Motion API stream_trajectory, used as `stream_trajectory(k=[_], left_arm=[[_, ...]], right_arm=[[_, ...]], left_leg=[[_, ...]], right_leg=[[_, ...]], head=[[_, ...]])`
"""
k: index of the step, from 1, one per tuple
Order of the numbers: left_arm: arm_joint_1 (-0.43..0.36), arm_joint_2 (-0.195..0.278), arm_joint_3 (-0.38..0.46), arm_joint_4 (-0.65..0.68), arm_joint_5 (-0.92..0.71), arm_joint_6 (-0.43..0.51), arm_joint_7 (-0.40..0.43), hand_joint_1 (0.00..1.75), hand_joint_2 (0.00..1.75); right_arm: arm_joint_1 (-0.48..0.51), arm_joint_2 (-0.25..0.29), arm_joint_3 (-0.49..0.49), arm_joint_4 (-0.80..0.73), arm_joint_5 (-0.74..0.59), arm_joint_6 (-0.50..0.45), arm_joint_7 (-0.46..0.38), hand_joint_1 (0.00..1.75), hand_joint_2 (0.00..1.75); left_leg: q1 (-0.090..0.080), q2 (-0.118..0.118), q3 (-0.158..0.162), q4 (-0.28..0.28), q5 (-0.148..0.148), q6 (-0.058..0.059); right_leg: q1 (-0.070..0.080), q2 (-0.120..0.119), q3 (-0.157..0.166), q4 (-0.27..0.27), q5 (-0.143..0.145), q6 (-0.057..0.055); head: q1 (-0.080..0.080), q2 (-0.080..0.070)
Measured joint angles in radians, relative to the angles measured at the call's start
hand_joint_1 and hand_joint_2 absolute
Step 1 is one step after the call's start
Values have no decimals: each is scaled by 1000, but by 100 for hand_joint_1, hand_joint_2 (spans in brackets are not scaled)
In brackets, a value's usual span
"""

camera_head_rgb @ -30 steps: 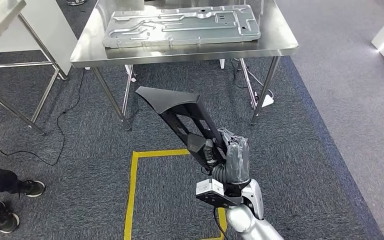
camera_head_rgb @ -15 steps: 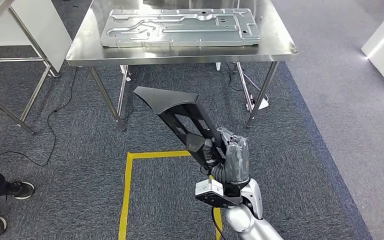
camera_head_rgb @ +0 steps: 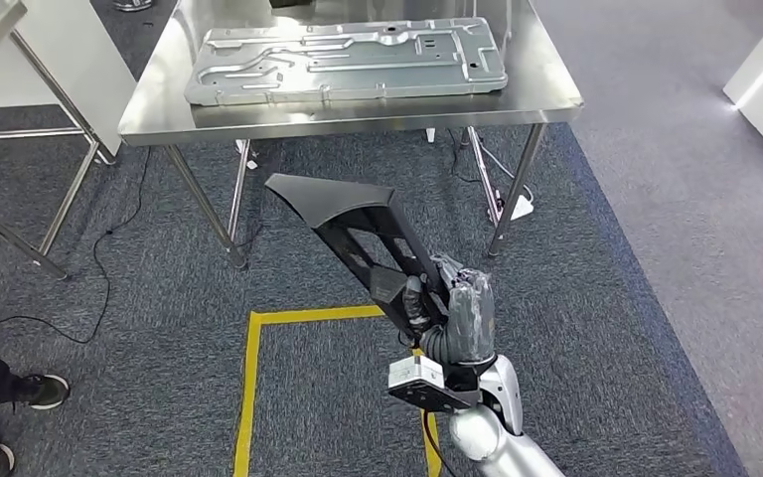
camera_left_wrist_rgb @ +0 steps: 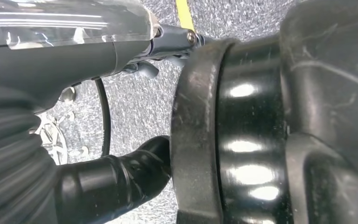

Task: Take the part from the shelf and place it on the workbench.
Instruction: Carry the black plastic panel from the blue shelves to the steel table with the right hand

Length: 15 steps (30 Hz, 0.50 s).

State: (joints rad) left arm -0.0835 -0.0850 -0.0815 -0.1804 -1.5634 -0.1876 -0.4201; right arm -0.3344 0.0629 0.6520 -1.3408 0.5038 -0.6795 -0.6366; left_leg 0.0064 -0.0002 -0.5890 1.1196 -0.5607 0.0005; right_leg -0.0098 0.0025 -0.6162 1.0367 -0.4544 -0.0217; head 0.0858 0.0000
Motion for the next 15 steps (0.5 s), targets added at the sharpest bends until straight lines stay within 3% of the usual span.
stream_trajectory(k=[2, 4, 6, 8, 9, 13, 15], left_arm=[[0, 1, -3, 0, 0, 1, 1, 0, 175], [0, 2, -5, 0, 0, 1, 2, 0, 175], [-1, 2, -6, 0, 0, 0, 2, 0, 175], [-1, 3, -12, 0, 0, 0, 2, 0, 175], [-1, 3, -15, 0, 0, -1, 2, 0, 175], [-3, 2, -23, 0, 1, -2, 1, 0, 175], [-4, 0, -28, 0, 2, -2, 0, 0, 175]], right_arm=[[0, 0, 4, 0, -1, 1, 0, 175, 175], [1, 0, 8, 1, -6, 1, -1, 175, 175], [2, 0, 10, -1, -12, 1, -4, 175, 175], [1, 0, 11, -4, -19, 1, -8, 175, 175], [0, 0, 12, -6, -22, 1, -10, 175, 175], [2, 0, 12, -12, -23, -4, -19, 175, 175], [2, 0, 12, -20, -20, -7, -30, 175, 175]], left_leg=[[0, 0, -71, 125, -42, -5], [0, 0, -108, 169, -28, -5], [0, 0, -78, 75, 50, 0], [-3, -2, -33, -38, 101, 9], [-6, -4, -21, -69, 106, 14], [-6, -5, -10, -93, 103, 34], [-2, -3, -2, -102, 104, 45]], right_leg=[[2, -1, 6, 0, -5, -6], [4, 1, 13, 0, -11, -8], [5, 4, 23, 0, -19, -6], [7, 7, 30, 1, -25, 1], [8, 8, 30, 1, -27, 6], [7, 6, 24, 8, -35, 27], [6, 4, -10, 77, -71, 36]], head=[[0, 0], [0, 0], [0, 0], [0, 0], [0, 0], [1, 0], [2, 0]])
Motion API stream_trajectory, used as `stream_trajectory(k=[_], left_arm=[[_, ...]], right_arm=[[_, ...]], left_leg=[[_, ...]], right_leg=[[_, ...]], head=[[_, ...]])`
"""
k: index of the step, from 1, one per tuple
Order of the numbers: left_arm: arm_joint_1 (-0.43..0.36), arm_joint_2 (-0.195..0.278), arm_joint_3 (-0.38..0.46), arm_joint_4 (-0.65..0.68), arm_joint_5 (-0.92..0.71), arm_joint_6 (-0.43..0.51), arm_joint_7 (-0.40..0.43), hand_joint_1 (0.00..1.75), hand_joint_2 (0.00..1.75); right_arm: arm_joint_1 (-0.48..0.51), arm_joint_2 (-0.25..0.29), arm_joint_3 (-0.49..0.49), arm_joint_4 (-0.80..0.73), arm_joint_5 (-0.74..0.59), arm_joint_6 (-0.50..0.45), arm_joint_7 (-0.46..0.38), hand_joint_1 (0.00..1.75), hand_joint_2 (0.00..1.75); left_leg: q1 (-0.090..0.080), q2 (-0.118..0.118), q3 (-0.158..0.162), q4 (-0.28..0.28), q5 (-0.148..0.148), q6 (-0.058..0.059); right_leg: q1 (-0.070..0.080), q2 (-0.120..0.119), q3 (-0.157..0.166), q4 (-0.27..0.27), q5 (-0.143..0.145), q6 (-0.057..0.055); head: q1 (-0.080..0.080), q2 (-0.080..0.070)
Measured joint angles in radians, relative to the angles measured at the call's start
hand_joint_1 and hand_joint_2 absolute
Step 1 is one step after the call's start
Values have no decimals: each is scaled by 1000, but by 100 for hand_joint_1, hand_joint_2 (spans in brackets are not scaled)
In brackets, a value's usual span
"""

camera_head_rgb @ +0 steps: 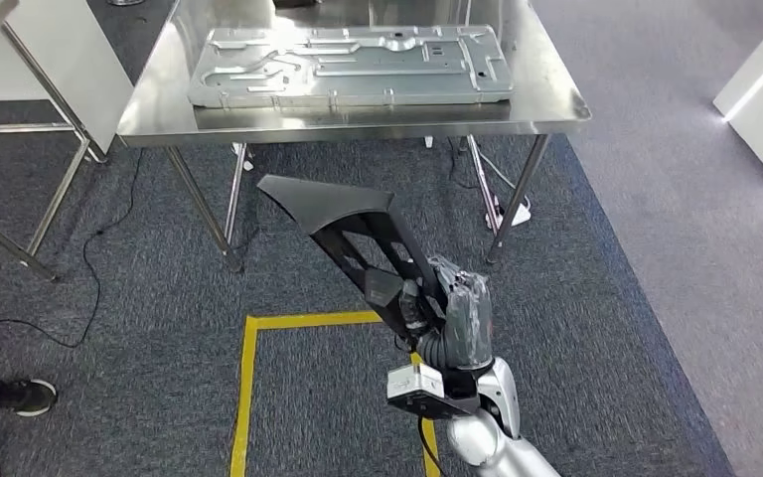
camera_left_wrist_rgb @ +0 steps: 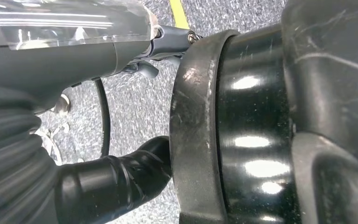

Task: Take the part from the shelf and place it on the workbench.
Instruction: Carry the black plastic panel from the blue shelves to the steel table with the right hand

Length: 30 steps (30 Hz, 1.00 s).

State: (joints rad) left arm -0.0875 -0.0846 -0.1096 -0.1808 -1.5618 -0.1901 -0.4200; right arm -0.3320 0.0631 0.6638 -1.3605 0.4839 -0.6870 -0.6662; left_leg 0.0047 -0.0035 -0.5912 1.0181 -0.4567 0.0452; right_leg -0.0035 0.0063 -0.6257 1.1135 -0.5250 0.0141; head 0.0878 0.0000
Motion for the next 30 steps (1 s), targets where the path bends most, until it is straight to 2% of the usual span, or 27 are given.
stream_trajectory(k=[2, 3, 4, 5, 7, 8, 9, 12, 14, 15, 17, 18, 19, 20, 22, 23, 24, 25, 28, 30], left_arm=[[-2, 0, -8, 0, 0, -1, -1, 0, 175], [-3, 0, -13, 0, 0, -2, -1, 0, 175], [-4, 0, -17, 0, 1, -4, -2, 0, 175], [-5, 0, -20, 0, 1, -5, -2, 0, 175], [-6, 0, -25, 0, 1, -10, -4, 0, 175], [-7, 0, -29, 0, 1, -12, -5, 0, 175], [-8, 0, -32, 0, 2, -13, -6, 0, 175], [-11, 0, -39, 0, 2, -15, -8, 0, 175], [-12, 1, -42, -1, 1, -16, -9, 0, 175], [-12, 1, -44, -1, 1, -16, -10, 0, 175], [-13, 3, -48, -1, 0, -15, -12, 0, 175], [-14, 4, -51, -1, 0, -15, -12, 0, 175], [-15, 5, -54, -1, -1, -15, -11, 0, 175], [-15, 7, -56, -1, -1, -15, -11, 0, 175], [-15, 8, -60, -1, 0, -15, -11, 0, 175], [-15, 8, -63, -1, 0, -16, -12, 0, 175], [-15, 7, -66, -1, 0, -16, -13, 0, 175], [-16, 6, -69, -1, 0, -16, -14, 0, 175], [-18, 4, -78, -1, 3, -17, -16, 0, 175], [-20, 2, -87, -2, 4, -17, -17, 0, 175]], right_arm=[[4, 0, 0, -4, 2, -1, -8, 175, 175], [8, 0, 0, -5, 2, -1, -10, 175, 175], [11, 0, 0, -5, 3, -1, -10, 175, 175], [13, 0, 0, -5, 3, -1, -10, 175, 175], [13, -1, 0, -5, 5, -1, -11, 175, 175], [11, -1, 0, -5, 5, -1, -10, 175, 175], [10, -1, 0, -6, 5, -1, -10, 175, 175], [9, 0, 0, -6, 3, -2, -8, 175, 175], [8, 0, 0, -6, 2, -3, -8, 175, 175], [8, 1, 0, -7, 2, -3, -8, 175, 175], [7, 2, 0, -7, 2, -4, -8, 175, 175], [7, 2, 0, -6, 2, -4, -8, 175, 175], [7, 2, 0, -5, 2, -4, -8, 175, 175], [8, 2, 0, -5, 2, -4, -8, 175, 175], [7, 2, 0, -5, 2, -4, -8, 175, 175], [7, 2, 0, -5, 2, -3, -8, 175, 175], [6, 2, 0, -5, 2, -3, -8, 175, 175], [5, 2, 0, -5, 2, -3, -8, 175, 175], [2, 2, 0, -4, 2, -2, -8, 175, 175], [-2, 2, 0, -4, 2, -2, -9, 175, 175]], left_leg=[[-1, 2, 3, 0, -4, 8], [-2, 1, 4, 0, -6, 10], [-2, 1, 7, 0, -9, 10], [-2, -1, 11, 1, -12, 10], [-3, -2, 23, 1, -22, 6], [-5, -3, 27, 3, -27, 2], [-7, -3, 29, 3, -30, -3], [-9, -4, 31, -1, -36, -17], [-9, -3, 24, 24, -55, -27], [-8, -3, 6, 66, -77, -31], [-5, -2, -60, 194, -130, -38], [-4, -2, -92, 250, -145, -41], [-3, -2, -110, 277, -142, -43], [-1, -1, -109, 264, -118, -44], [5, 6, -65, 146, -39, -47], [4, 12, -40, 84, -12, -47], [3, 16, -23, 42, 1, -43], [1, 18, -15, 22, 0, -38], [-2, 7, -11, 12, -5, -15], [0, 0, -4, 7, -5, -2]], right_leg=[[-2, -1, -72, 130, -48, 5], [-3, -1, -105, 179, -58, 6], [-3, -1, -121, 195, -48, 7], [-3, -1, -118, 173, -20, 6], [-2, -2, -64, 45, 58, -1], [0, -3, -36, -16, 81, -5], [2, -4, -17, -57, 92, -8], [1, -4, -5, -80, 86, -19], [-3, -7, 8, -92, 85, -29], [-6, -9, 15, -97, 84, -33], [-5, -16, 24, -99, 78, -40], [-5, -18, 27, -99, 74, -41], [-5, -20, 31, -98, 70, -41], [-5, -22, 36, -97, 66, -39], [-7, -24, 46, -93, 56, -33], [-5, -25, 49, -89, 50, -29], [-3, -26, 50, -87, 47, -23], [-2, -27, 50, -86, 44, -18], [-1, -34, 50, -83, 36, -2], [-4, -27, 27, -29, 6, 7]], head=[[0, 0], [0, 0], [0, 0], [0, 0], [1, 0], [1, 0], [0, 0], [-1, 0], [-2, 0], [-2, 0], [-3, 0], [-3, 0], [-3, 0], [-3, 0], [-3, 0], [-4, 0], [-4, 0], [-5, 0], [-5, 0], [-5, 0]])
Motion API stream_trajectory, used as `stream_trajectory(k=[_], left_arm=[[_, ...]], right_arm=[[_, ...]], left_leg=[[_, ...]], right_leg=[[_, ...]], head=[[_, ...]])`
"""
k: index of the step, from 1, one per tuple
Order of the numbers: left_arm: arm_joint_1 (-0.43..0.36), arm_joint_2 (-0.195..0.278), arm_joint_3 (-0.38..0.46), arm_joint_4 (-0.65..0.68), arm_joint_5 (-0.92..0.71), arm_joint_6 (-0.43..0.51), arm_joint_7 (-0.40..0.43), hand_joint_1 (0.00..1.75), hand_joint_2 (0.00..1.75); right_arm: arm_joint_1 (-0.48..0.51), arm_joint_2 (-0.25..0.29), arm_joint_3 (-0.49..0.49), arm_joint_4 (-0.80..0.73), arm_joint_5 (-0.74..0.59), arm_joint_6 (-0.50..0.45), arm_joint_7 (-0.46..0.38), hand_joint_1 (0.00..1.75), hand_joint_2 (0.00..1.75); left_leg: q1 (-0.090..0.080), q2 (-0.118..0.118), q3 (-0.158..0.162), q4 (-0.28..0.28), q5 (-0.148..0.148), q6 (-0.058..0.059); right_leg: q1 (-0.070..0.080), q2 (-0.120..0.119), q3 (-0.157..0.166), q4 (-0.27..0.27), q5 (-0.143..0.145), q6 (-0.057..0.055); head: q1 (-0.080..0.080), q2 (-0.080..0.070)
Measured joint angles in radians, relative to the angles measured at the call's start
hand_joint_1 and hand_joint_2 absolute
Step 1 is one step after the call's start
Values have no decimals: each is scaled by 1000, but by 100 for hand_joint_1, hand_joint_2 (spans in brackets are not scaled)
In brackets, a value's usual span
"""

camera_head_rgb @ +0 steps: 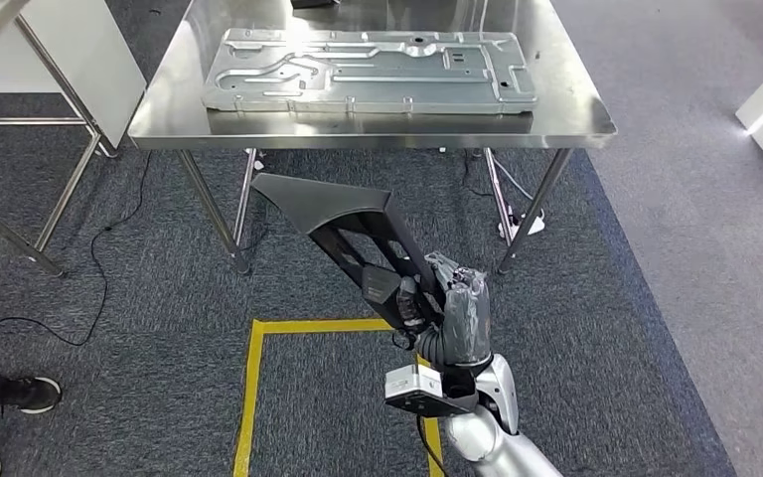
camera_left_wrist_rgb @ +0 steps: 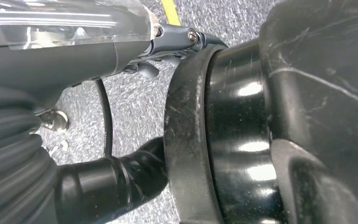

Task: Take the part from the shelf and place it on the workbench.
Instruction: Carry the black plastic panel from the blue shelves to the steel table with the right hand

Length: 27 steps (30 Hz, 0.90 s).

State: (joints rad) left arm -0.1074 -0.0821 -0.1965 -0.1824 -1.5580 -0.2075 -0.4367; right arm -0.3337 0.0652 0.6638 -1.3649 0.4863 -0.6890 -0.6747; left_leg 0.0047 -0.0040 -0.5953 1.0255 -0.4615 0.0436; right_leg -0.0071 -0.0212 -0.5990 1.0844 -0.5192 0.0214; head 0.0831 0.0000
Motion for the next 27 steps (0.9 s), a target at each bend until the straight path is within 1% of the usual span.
stream_trajectory(k=[1, 2, 3, 4, 5, 6, 7, 8, 9, 10, 12, 13, 14, 15, 16, 18, 19, 20, 21, 22, 23, 24, 25, 26, 27], left_arm=[[-1, -1, -4, 0, 0, 0, 0, 0, 175], [-1, -2, -6, 0, 0, 0, 0, 0, 175], [-2, -2, -8, 0, 0, 0, 0, 0, 175], [-2, -3, -9, 0, 0, 0, 0, 0, 175], [-3, -3, -11, 0, 0, 0, 0, 0, 175], [-4, -4, -14, 0, 0, -1, -1, 0, 175], [-4, -4, -17, -1, 0, -1, -2, 0, 175], [-5, -6, -21, -1, 0, -1, -2, 0, 175], [-6, -8, -24, -1, 0, -2, -3, 0, 175], [-7, -9, -27, -1, 0, -3, -4, 0, 175], [-8, -11, -31, -1, 1, -6, -7, 0, 175], [-9, -11, -32, -2, 1, -8, -8, 0, 175], [-9, -10, -34, -2, 1, -10, -9, 0, 175], [-10, -10, -35, -2, 1, -13, -10, 0, 175], [-10, -10, -36, -2, 1, -15, -12, 0, 175], [-13, -9, -38, -3, 0, -16, -13, 0, 175], [-14, -9, -39, -3, -1, -16, -12, 0, 175], [-15, -8, -41, -4, -2, -16, -12, 0, 175], [-15, -7, -43, -4, -3, -16, -11, 0, 175], [-14, -6, -45, -4, -3, -16, -11, 0, 175], [-13, -5, -47, -3, -3, -16, -11, 0, 175], [-13, -5, -48, -3, -2, -17, -11, 0, 175], [-13, -5, -49, -3, -2, -17, -11, 0, 175], [-13, -5, -50, -3, -1, -18, -12, 0, 175], [-13, -5, -50, -3, 0, -18, -12, 0, 175]], right_arm=[[-1, 0, 0, 0, 0, 0, 0, 175, 175], [-2, -1, 0, 1, 0, 0, 0, 175, 175], [-1, -1, 0, 3, 0, 0, 0, 175, 175], [-1, -2, 0, 5, 0, 0, 0, 175, 175], [0, -2, 0, 7, 0, 0, 0, 175, 175], [-1, -2, 0, 8, 0, 0, 0, 175, 175], [-1, -2, 0, 9, 0, 0, 0, 175, 175], [-2, -2, 0, 9, 0, 0, 0, 175, 175], [-3, -2, 0, 9, 0, 0, 0, 175, 175], [-4, -3, 0, 10, 0, 0, 0, 175, 175], [-7, -2, 0, 11, 0, 0, 0, 175, 175], [-8, -1, 0, 11, 0, 0, 0, 175, 175], [-9, 0, 1, 11, -1, 1, 0, 175, 175], [-11, 1, 1, 12, -2, 2, 0, 175, 175], [-13, 3, 1, 12, -6, 4, 0, 175, 175], [-15, 3, 2, 14, -15, 7, 4, 175, 175], [-15, 3, 3, 17, -20, 8, 6, 175, 175], [-14, 3, 4, 19, -22, 9, 8, 175, 175], [-14, 3, 5, 20, -23, 9, 8, 175, 175], [-15, 3, 6, 21, -24, 9, 8, 175, 175], [-15, 4, 6, 21, -24, 9, 8, 175, 175], [-16, 5, 7, 21, -24, 10, 8, 175, 175], [-17, 5, 7, 22, -24, 11, 8, 175, 175], [-17, 6, 7, 22, -24, 11, 8, 175, 175], [-17, 6, 7, 22, -24, 11, 8, 175, 175]], left_leg=[[0, -3, 3, -1, -1, 5], [-1, -6, 4, -1, -3, 9], [-2, -10, 5, -1, -5, 12], [-4, -15, 8, -1, -8, 14], [-5, -21, 12, -1, -11, 15], [-6, -29, 18, 0, -14, 15], [-6, -35, 25, -1, -19, 14], [-7, -41, 30, -1, -23, 12], [-7, -46, 32, 0, -27, 9], [-6, -50, 33, -1, -29, 5], [-4, -56, 34, -6, -32, -5], [-3, -54, 36, -7, -35, -10], [-5, -48, 36, 0, -43, -15], [-6, -39, 28, 25, -57, -21], [-6, -28, 5, 71, -80, -25], [-2, -14, -65, 197, -127, -36], [1, -9, -92, 241, -134, -42], [4, -5, -101, 249, -120, -47], [9, -1, -91, 220, -88, -52], [14, 1, -66, 158, -45, -57], [15, 2, -41, 98, -15, -61], [16, 2, -19, 47, 2, -60], [15, 1, -7, 17, 6, -55], [11, 0, -5, 13, -2, -47], [9, -2, -4, 9, -4, -37]], right_leg=[[-1, 6, -31, 58, -26, 2], [-1, 9, -70, 126, -52, 4], [-1, 10, -109, 189, -70, 4], [0, 11, -136, 226, -70, 3], [1, 12, -145, 224, -50, 0], [2, 15, -134, 184, -12, -5], [5, 22, -109, 115, 34, -13], [8, 32, -79, 49, 67, -20], [11, 40, -54, -5, 87, -27], [13, 46, -39, -37, 92, -31], [14, 44, -29, -55, 83, -36], [11, 40, -22, -63, 83, -38], [7, 36, -12, -74, 83, -40], [3, 32, -1, -85, 83, -42], [1, 26, 8, -93, 82, -45], [1, 16, 20, -96, 75, -47], [1, 11, 26, -95, 69, -47], [-1, 8, 31, -93, 64, -45], [-3, 6, 36, -90, 57, -42], [-5, 5, 41, -85, 50, -37], [-6, 5, 45, -79, 42, -31], [-6, 6, 45, -72, 36, -25], [-5, 6, 43, -67, 31, -19], [-3, 5, 40, -65, 30, -15], [-3, 5, 38, -64, 28, -10]], head=[[0, 0], [0, 0], [0, 0], [0, 0], [0, 0], [0, 0], [0, 0], [0, 0], [0, 0], [-1, 0], [-1, 0], [-2, 0], [-3, 0], [-6, 0], [-8, 0], [-10, 0], [-10, 0], [-10, 0], [-10, 0], [-10, 0], [-10, 0], [-11, 0], [-12, 0], [-13, 0], [-14, 0]])
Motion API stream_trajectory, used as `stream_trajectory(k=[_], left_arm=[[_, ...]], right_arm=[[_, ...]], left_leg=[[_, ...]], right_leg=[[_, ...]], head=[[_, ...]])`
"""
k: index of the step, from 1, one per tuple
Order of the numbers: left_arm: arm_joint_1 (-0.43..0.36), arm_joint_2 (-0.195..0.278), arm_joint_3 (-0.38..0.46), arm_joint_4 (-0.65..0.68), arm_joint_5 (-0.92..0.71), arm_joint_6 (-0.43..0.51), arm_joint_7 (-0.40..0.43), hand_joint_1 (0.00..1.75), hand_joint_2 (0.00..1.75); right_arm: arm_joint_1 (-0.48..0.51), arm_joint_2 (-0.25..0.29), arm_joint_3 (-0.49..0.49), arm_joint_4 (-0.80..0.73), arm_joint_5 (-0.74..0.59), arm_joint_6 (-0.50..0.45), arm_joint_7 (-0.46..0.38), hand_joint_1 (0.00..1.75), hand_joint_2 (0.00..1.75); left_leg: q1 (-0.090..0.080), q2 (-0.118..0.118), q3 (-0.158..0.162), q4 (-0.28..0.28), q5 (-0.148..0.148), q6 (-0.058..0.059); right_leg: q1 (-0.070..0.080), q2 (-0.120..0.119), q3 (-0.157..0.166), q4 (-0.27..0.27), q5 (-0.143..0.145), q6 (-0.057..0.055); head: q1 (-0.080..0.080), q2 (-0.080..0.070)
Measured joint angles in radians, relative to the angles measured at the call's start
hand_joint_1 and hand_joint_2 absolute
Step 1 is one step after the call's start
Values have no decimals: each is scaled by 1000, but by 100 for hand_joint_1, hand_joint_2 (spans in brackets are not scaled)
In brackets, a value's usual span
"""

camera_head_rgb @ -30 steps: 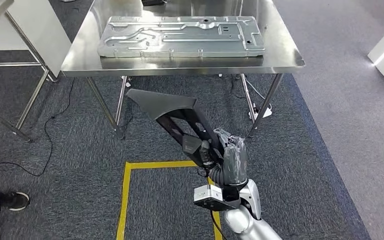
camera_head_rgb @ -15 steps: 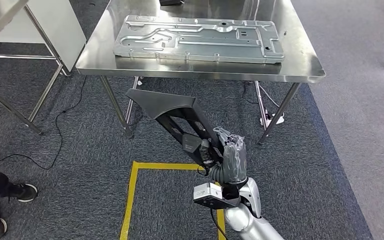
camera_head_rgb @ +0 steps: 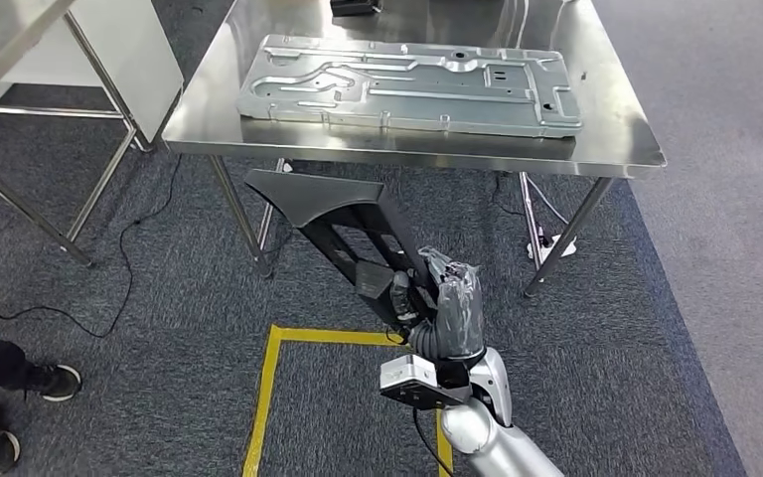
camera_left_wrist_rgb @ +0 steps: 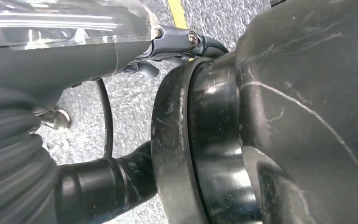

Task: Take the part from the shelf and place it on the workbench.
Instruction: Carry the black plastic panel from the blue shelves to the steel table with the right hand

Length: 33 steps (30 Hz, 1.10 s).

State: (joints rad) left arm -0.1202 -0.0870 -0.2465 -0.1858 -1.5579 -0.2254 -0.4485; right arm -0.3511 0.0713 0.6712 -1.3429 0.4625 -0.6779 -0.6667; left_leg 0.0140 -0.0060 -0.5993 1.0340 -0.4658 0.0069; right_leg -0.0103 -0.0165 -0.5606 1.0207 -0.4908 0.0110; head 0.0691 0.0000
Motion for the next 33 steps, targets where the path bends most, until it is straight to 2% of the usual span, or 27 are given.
stream_trajectory(k=[2, 3, 4, 6, 7, 8, 9, 11, 12, 13, 15, 18, 19, 21, 22, 23, 24, 26, 27, 28, 29, 31, 33], left_arm=[[0, 0, 0, 0, 1, 0, 0, 0, 175], [0, 0, -1, 0, 2, 0, 0, 0, 175], [0, -1, -1, 0, 2, 0, 0, 0, 175], [0, -1, -1, 0, 3, 0, 0, 0, 175], [0, -1, -1, 0, 3, -1, 0, 0, 175], [0, -1, -1, 0, 3, -1, 0, 0, 175], [0, -1, -1, 0, 4, -1, 0, 0, 175], [0, -2, -1, 0, 4, -3, 0, 0, 175], [0, -4, -1, 0, 4, -5, 0, 0, 175], [-1, -5, -1, 0, 4, -7, 0, 0, 175], [-1, -6, -1, 0, 4, -11, 0, 0, 175], [-2, -6, -2, -1, 3, -14, 0, 0, 175], [-3, -5, -2, -1, 3, -14, 0, 0, 175], [-3, -5, -3, -1, 2, -14, -1, 0, 175], [-4, -5, -4, -1, 1, -14, -1, 0, 175], [-5, -5, -4, -1, -1, -13, 0, 0, 175], [-6, -4, -4, -1, -2, -13, 1, 0, 175], [-4, -3, -5, -1, -3, -13, 2, 0, 175], [-3, -2, -5, -1, -4, -14, 3, 0, 175], [-3, -2, -5, -1, -3, -14, 3, 0, 175], [-3, -2, -5, -1, -2, -15, 3, 0, 175], [-3, -3, -5, -1, -1, -15, 3, 0, 175], [-3, -4, -5, -1, 0, -15, 3, 0, 175]], right_arm=[[-1, 1, 0, 0, -3, 0, 1, 175, 175], [-2, 2, 1, 0, -7, 0, 2, 175, 175], [-2, 3, 1, 0, -11, 1, 4, 175, 175], [-2, 3, 1, 1, -20, 8, 10, 175, 175], [-1, 3, 1, 2, -23, 12, 13, 175, 175], [0, 3, 1, 3, -27, 16, 16, 175, 175], [0, 3, 1, 4, -30, 19, 18, 175, 175], [0, 3, 1, 3, -35, 22, 19, 175, 175], [-2, 4, 1, 3, -37, 24, 20, 175, 175], [-3, 4, 1, 3, -38, 26, 20, 175, 175], [-6, 6, 1, 3, -40, 29, 21, 175, 175], [-10, 14, 1, 2, -42, 29, 24, 175, 175], [-13, 18, 1, 1, -42, 29, 25, 175, 175], [-20, 23, 1, 2, -43, 29, 28, 175, 175], [-21, 24, 1, 2, -43, 29, 29, 175, 175], [-21, 24, 1, 4, -44, 29, 30, 175, 175], [-21, 25, 1, 5, -45, 30, 30, 175, 175], [-23, 27, 1, 6, -46, 31, 32, 175, 175], [-27, 29, 1, 7, -46, 31, 33, 175, 175], [-31, 31, 1, 7, -46, 31, 35, 175, 175], [-35, 32, 1, 8, -45, 32, 37, 175, 175], [-42, 34, 0, 10, -41, 32, 44, 175, 175], [-51, 36, 0, 12, -37, 32, 51, 175, 175]], left_leg=[[0, -2, 3, -1, -1, 17], [0, -3, 6, -3, -2, 24], [1, -3, 10, -5, -3, 30], [-1, -3, 13, -5, -8, 39], [-3, -4, 15, -5, -10, 41], [-5, -6, 18, -5, -13, 43], [-6, -9, 24, -5, -17, 43], [-7, -15, 38, -5, -27, 41], [-8, -17, 43, -5, -32, 38], [-8, -18, 45, -5, -35, 34], [-7, -18, 45, -9, -38, 24], [-10, -15, 46, 4, -55, 9], [-10, -13, 30, 39, -74, 5], [-8, -9, -36, 160, -123, -3], [-7, -6, -69, 216, -137, -7], [-6, -3, -90, 247, -135, -11], [-4, 0, -91, 239, -113, -14], [2, 4, -50, 131, -33, -20], [3, 3, -26, 71, -4, -21], [3, 3, -8, 28, 10, -17], [1, 1, -2, 7, 10, -11], [-2, -1, -1, 1, 3, 6], [-1, -3, 2, -4, 5, 20]], right_leg=[[-3, 0, -4, 10, -10, 10], [-4, 1, -16, 36, -25, 14], [-5, 3, -39, 82, -47, 17], [-4, 5, -114, 216, -95, 18], [-4, 6, -150, 270, -104, 17], [-3, 6, -172, 292, -94, 14], [-2, 7, -174, 274, -65, 10], [5, 9, -131, 151, 20, -5], [10, 10, -105, 90, 48, -12], [14, 11, -85, 46, 60, -18], [19, 13, -72, 19, 53, -24], [9, 13, -51, -7, 51, -30], [5, 11, -42, -16, 52, -33], [4, 8, -30, -21, 47, -38], [4, 7, -26, -21, 44, -38], [4, 5, -22, -21, 40, -38], [4, 5, -17, -19, 35, -37], [2, 7, -7, -14, 24, -31], [3, 8, -5, -8, 19, -26], [4, 10, -7, -4, 14, -20], [6, 10, -10, 0, 12, -15], [7, 10, -14, 1, 11, -6], [4, 9, -22, 19, -2, 4]], head=[[0, 0], [0, 0], [0, 0], [0, 0], [0, 0], [0, 0], [0, 0], [0, 0], [0, 0], [0, 0], [0, 0], [-2, 0], [-3, 0], [-6, 0], [-6, 0], [-6, 0], [-6, 0], [-6, 0], [-7, 0], [-7, 0], [-7, 0], [-7, 0], [-7, 0]])
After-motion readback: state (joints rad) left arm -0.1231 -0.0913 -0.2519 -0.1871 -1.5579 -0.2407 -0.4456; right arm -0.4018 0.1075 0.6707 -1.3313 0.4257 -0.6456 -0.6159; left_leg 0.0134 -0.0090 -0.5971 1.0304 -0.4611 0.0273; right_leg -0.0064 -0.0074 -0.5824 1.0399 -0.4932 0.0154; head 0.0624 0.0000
